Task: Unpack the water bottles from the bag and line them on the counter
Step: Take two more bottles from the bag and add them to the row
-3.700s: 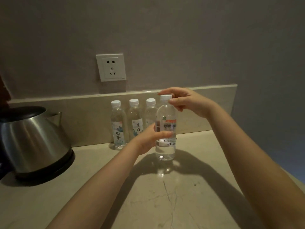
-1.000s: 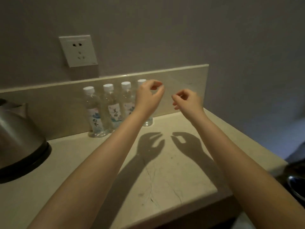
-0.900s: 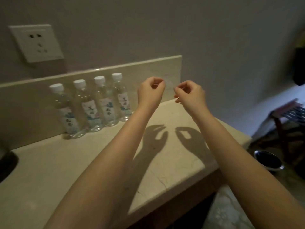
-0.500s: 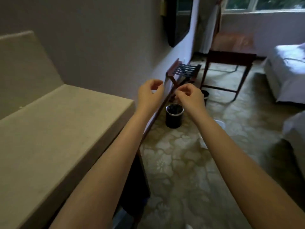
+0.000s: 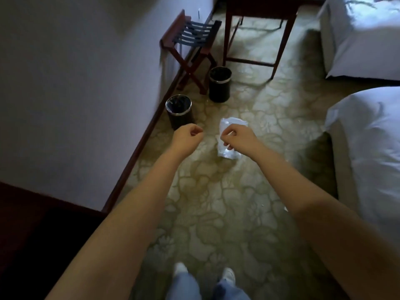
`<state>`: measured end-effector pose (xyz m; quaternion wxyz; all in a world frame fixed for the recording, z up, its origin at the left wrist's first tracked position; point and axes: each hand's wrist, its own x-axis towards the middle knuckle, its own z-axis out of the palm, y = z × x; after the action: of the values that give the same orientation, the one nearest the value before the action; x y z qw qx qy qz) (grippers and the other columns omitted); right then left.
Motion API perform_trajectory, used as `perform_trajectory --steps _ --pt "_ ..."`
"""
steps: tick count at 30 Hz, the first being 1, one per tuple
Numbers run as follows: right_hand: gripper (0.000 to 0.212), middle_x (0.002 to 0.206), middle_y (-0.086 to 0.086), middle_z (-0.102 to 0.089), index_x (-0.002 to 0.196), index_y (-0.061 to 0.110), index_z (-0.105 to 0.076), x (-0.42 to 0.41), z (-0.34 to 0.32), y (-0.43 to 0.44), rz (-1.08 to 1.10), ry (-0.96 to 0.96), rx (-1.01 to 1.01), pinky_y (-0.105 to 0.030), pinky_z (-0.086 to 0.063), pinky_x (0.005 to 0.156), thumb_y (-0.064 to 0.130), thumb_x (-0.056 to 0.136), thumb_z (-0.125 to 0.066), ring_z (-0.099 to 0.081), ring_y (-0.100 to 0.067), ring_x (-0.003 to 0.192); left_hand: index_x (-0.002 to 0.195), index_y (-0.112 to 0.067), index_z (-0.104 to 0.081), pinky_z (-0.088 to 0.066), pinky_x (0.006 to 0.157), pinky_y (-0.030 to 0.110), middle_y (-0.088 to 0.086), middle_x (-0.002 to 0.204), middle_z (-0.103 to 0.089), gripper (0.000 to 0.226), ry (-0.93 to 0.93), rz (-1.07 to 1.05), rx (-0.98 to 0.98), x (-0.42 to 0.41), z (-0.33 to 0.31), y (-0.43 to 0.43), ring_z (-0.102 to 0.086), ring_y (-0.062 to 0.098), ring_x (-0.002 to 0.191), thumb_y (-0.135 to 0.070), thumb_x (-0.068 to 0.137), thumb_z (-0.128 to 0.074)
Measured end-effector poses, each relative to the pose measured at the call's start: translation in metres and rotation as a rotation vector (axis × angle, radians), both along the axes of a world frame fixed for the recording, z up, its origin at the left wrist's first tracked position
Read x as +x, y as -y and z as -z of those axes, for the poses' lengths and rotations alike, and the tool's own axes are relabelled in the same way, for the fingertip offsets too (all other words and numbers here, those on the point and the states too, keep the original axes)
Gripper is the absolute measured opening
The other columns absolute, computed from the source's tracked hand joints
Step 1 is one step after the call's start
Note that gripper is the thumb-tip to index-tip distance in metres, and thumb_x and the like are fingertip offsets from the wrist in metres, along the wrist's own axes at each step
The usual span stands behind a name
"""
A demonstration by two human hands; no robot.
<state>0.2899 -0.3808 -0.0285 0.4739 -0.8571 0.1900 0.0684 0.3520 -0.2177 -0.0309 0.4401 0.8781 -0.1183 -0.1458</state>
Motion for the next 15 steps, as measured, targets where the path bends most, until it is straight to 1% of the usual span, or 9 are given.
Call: perform_trajectory --steps 3,5,9,12,15 --pt "0.012 0.095 -0.012 -0.07 0.098 0.014 -0.063 0.035 0.023 0.043 -0.066 -0.07 -0.027 -0.026 -0.051 0.072 0.02 0.09 -0.056 -0.065 -0.019 0.08 0.11 -0.01 -0.066 -0.049 0.081 0.027 0.002 0.103 -0.065 0.023 -0.062 0.018 0.03 0.033 0.03 0.047 -0.059 0.014 0.095 -0.018 0.089 -0.06" --pt "0.018 0.099 -0.012 -0.07 0.104 0.012 -0.063 0.064 0.04 0.071 -0.107 -0.101 -0.065 -0.028 -0.05 0.076 0.022 0.09 -0.056 -0.066 -0.022 0.088 0.109 -0.011 -0.065 -0.047 0.079 0.026 0.0 0.102 -0.064 0.023 -0.086 0.007 0.032 0.062 0.054 0.078 -0.059 0.012 0.094 -0.02 0.089 -0.06" --pt "0.026 0.106 -0.009 -0.068 0.114 0.013 -0.062 0.119 0.068 0.13 -0.138 -0.137 -0.134 -0.03 -0.047 0.084 0.024 0.092 -0.055 -0.063 -0.023 0.1 0.106 -0.012 -0.065 -0.044 0.073 0.024 -0.001 0.099 -0.063 0.02 -0.132 -0.007 0.069 0.117 0.101 0.137 -0.058 0.013 0.09 -0.019 0.089 -0.058" --pt "0.025 0.103 -0.011 -0.068 0.112 0.013 -0.062 0.164 0.083 0.189 -0.178 -0.165 -0.167 -0.034 -0.05 0.089 0.025 0.091 -0.056 -0.063 -0.024 0.099 0.097 -0.017 -0.064 -0.045 0.066 0.024 0.0 0.094 -0.064 0.011 -0.2 -0.032 0.098 0.157 0.123 0.191 -0.059 0.014 0.085 -0.02 0.087 -0.058" --pt "0.021 0.097 -0.009 -0.068 0.107 0.017 -0.062 0.203 0.094 0.246 -0.243 -0.163 -0.189 -0.035 -0.051 0.082 0.027 0.09 -0.056 -0.063 -0.023 0.091 0.093 -0.019 -0.061 -0.045 0.068 0.026 -0.002 0.089 -0.062 0.006 -0.233 -0.02 0.146 0.189 0.129 0.243 -0.059 0.016 0.086 -0.021 0.088 -0.058"
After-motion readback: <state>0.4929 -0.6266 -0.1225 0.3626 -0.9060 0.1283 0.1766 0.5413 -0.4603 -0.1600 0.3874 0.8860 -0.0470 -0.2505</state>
